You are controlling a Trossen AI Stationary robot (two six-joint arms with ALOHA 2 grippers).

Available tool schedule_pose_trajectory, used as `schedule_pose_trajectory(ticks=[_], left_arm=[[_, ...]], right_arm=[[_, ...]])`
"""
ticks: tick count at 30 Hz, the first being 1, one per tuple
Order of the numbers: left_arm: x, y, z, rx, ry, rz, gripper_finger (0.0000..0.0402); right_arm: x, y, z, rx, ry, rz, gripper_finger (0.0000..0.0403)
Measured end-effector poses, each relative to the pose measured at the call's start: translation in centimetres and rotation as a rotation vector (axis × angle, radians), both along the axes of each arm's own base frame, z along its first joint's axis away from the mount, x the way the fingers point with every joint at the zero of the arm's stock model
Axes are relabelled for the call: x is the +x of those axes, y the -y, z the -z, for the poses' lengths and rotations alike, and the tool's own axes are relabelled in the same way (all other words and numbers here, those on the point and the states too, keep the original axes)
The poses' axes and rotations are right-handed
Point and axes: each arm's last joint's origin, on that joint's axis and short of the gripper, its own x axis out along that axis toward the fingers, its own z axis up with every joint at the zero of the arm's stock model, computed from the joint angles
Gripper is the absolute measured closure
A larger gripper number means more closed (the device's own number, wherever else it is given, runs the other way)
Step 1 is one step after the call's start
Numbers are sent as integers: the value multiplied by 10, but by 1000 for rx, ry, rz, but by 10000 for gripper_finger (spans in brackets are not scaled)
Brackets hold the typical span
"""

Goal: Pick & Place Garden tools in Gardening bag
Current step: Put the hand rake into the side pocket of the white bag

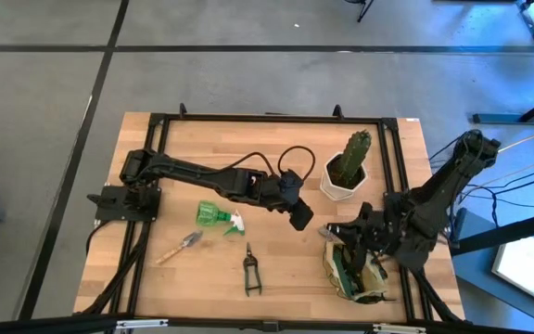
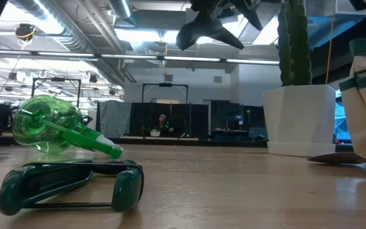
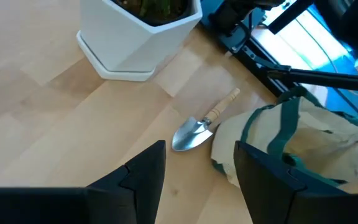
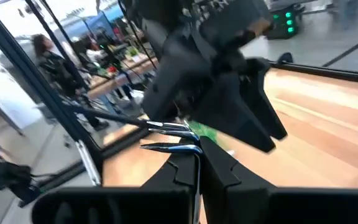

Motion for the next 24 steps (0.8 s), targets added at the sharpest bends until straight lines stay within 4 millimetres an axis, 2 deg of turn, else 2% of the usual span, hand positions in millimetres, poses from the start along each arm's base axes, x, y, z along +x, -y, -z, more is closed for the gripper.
schedule_pose_trajectory(ticks=[8, 13, 20, 24], left_arm=[[0, 1, 0, -20, 4, -13, 217], [0, 3, 0, -31, 7, -19, 217], [0, 3, -1, -34, 15, -20, 217], [1, 4, -2, -41, 27, -22, 217]], right_arm=[[-4, -9, 17, 50, -25, 51, 398], [-3, -9, 20, 32, -27, 68, 398], [-1, -12, 39, 51, -77, 81, 398], [-2, -11, 42, 67, -83, 90, 398]])
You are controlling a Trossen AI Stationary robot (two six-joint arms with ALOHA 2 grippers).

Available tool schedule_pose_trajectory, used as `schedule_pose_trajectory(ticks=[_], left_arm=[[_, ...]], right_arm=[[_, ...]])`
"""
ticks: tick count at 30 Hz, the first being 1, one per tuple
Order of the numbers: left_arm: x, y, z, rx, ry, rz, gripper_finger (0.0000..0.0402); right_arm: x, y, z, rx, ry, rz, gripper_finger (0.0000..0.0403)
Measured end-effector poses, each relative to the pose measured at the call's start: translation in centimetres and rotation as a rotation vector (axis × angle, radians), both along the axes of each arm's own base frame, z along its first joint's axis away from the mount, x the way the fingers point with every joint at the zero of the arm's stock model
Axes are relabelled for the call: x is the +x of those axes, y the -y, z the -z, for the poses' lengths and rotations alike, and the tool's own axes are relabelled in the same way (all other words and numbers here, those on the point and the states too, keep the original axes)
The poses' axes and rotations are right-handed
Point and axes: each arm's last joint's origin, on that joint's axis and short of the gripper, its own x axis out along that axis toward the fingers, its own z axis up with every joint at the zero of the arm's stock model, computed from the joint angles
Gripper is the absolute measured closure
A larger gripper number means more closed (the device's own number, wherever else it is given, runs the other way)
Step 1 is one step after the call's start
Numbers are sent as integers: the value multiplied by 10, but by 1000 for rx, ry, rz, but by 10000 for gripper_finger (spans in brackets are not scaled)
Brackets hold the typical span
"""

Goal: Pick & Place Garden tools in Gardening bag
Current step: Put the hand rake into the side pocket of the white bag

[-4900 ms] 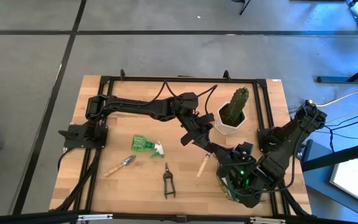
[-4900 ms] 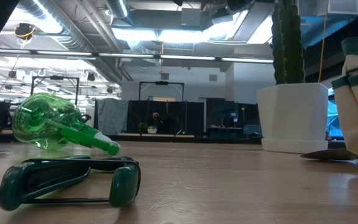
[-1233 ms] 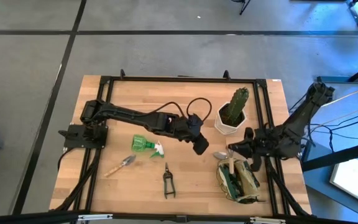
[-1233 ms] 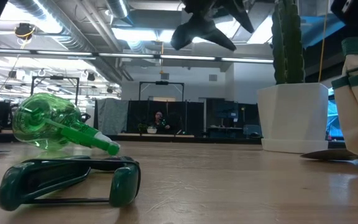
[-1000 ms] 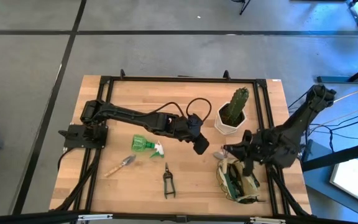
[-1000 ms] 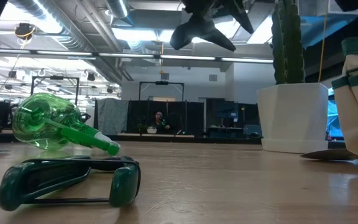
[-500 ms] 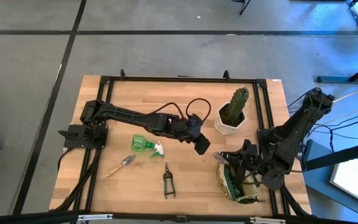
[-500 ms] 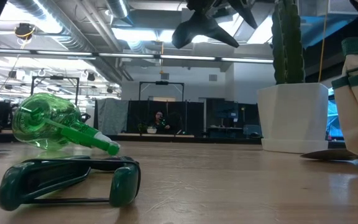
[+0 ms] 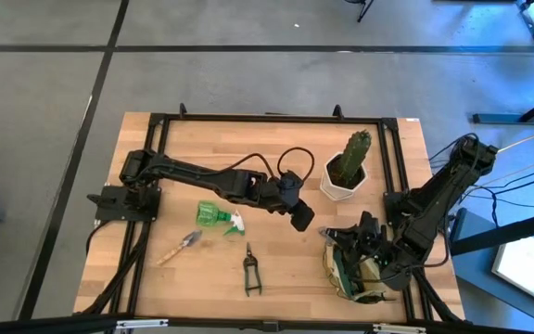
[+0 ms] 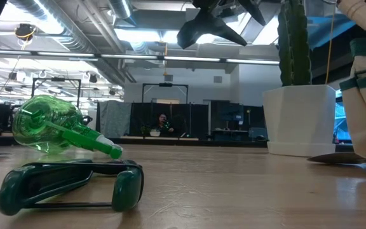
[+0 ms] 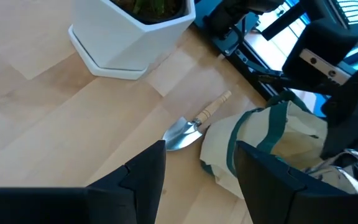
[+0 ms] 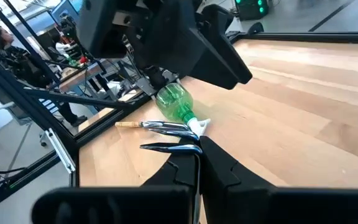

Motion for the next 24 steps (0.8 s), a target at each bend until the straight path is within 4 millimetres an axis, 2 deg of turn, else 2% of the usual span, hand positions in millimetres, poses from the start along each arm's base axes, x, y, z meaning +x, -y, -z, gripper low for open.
schedule_pose_trajectory(ticks=[24], left_arm=[[-1, 12, 0, -14, 5, 16, 217]], right_arm=[[-1, 8, 5, -92, -51, 27, 398]])
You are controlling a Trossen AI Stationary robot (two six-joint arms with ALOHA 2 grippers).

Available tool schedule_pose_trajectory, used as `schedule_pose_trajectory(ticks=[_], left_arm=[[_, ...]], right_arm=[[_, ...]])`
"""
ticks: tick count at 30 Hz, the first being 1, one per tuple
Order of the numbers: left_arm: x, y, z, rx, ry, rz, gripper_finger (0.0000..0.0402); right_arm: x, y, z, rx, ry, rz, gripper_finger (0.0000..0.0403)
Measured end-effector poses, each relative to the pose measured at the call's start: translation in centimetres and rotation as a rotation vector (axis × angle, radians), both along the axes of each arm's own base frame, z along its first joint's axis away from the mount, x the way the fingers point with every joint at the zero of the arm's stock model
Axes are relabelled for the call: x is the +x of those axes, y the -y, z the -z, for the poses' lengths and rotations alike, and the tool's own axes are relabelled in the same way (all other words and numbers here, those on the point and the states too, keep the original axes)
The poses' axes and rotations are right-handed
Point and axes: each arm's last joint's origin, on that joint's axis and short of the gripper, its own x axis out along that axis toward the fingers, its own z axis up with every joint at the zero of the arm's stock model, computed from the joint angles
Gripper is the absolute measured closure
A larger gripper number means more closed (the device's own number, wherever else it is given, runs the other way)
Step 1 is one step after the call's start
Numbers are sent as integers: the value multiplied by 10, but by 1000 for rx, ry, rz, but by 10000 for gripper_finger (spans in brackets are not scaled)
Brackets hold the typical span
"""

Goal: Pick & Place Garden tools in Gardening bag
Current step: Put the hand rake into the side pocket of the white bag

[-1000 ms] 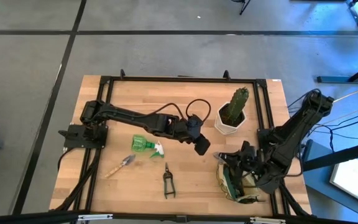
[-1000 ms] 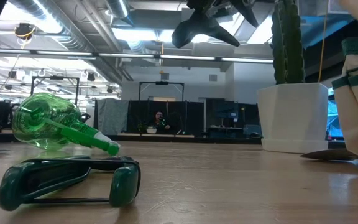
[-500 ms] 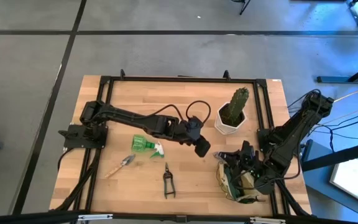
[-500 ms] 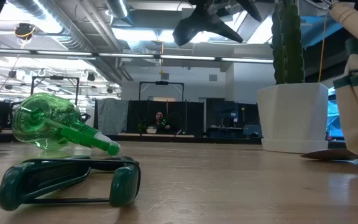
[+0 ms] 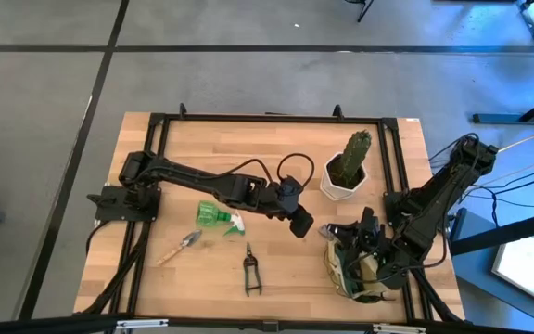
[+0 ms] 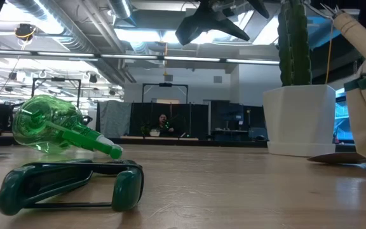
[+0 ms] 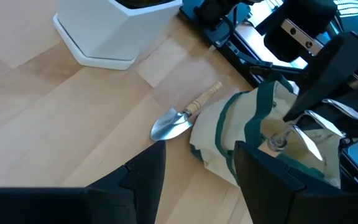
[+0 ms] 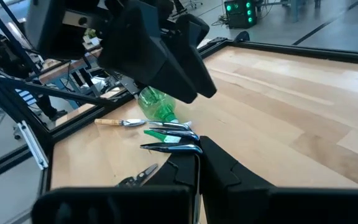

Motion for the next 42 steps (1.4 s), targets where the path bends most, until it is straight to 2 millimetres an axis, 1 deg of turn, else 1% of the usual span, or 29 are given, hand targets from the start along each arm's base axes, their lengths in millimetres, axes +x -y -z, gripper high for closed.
schedule_pose_trajectory(ticks=[5, 15, 23, 31, 42], left_arm=[[0, 0, 0, -6, 1, -5, 217], [0, 0, 0, -14, 2, -12, 217], [0, -3, 0, -14, 2, -18, 217], [0, -3, 0, -14, 1, -16, 217], [0, -3, 0, -13, 2, -18, 217]], right_arm=[[0, 1, 1, -10, -7, 0, 398], [5, 4, 0, -3, 2, 27, 398], [13, 0, 10, 0, -11, 35, 398], [18, -6, 4, 7, 31, 20, 398], [18, -6, 7, 64, 27, 13, 398]])
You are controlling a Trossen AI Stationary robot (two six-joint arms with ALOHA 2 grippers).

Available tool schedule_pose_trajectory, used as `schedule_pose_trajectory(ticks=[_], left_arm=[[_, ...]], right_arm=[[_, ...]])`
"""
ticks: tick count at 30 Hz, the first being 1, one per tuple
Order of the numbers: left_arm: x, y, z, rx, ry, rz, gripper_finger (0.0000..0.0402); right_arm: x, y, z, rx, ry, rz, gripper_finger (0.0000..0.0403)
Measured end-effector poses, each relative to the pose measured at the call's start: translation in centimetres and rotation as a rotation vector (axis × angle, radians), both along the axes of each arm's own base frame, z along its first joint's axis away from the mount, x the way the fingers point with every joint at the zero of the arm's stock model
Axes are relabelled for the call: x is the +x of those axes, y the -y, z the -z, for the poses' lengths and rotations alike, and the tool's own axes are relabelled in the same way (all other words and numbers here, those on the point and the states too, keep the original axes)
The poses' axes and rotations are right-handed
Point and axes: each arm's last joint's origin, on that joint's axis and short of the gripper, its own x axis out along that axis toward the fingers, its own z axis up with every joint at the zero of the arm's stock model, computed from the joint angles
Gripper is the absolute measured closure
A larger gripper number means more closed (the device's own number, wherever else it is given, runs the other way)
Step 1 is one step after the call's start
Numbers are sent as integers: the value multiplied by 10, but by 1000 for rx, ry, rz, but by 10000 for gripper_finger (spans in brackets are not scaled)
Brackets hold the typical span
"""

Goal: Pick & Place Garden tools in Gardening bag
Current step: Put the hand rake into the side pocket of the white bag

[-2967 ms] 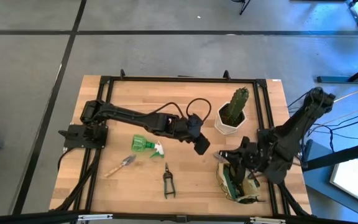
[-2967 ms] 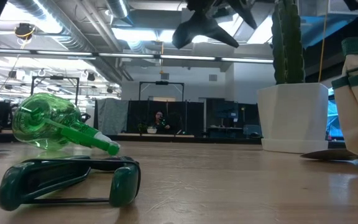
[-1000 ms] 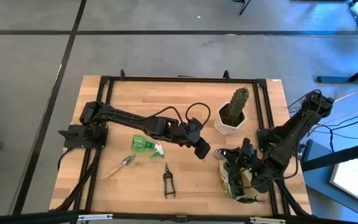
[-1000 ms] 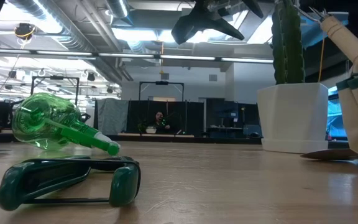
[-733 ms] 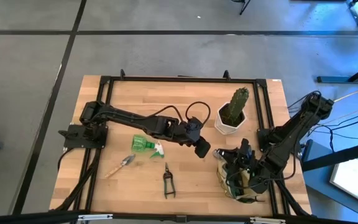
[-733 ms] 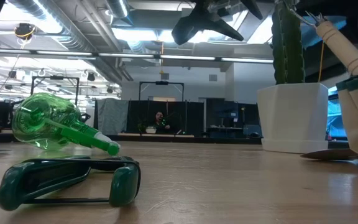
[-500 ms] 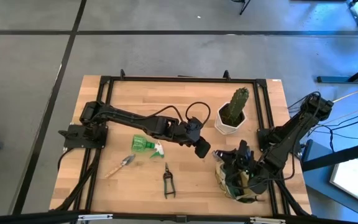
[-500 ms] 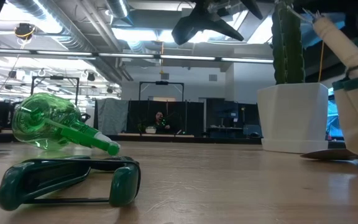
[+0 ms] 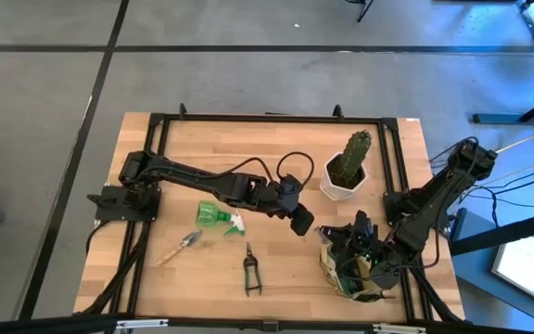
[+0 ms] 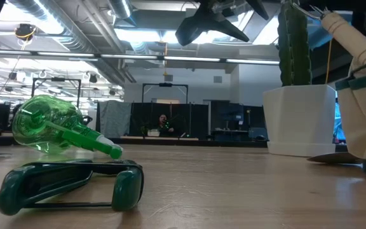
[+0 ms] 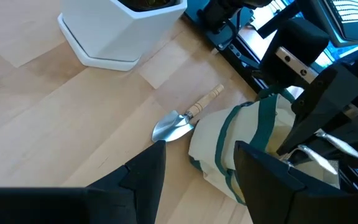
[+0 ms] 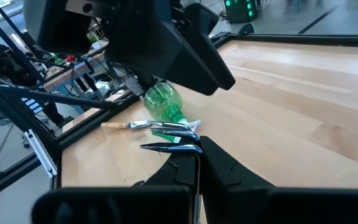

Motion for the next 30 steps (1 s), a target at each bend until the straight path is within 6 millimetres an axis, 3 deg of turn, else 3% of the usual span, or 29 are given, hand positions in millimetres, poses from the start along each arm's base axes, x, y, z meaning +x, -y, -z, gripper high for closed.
schedule_pose_trajectory(ticks=[8, 15, 30], left_arm=[[0, 0, 0, 3, 2, -10, 217], [0, 0, 0, 3, 3, -14, 217], [0, 0, 0, -8, 6, -28, 217]], right_arm=[[3, -7, 15, 8, -31, -13, 399], [1, -12, 7, -51, 68, 53, 399], [8, -7, 9, -135, 3, 41, 399]])
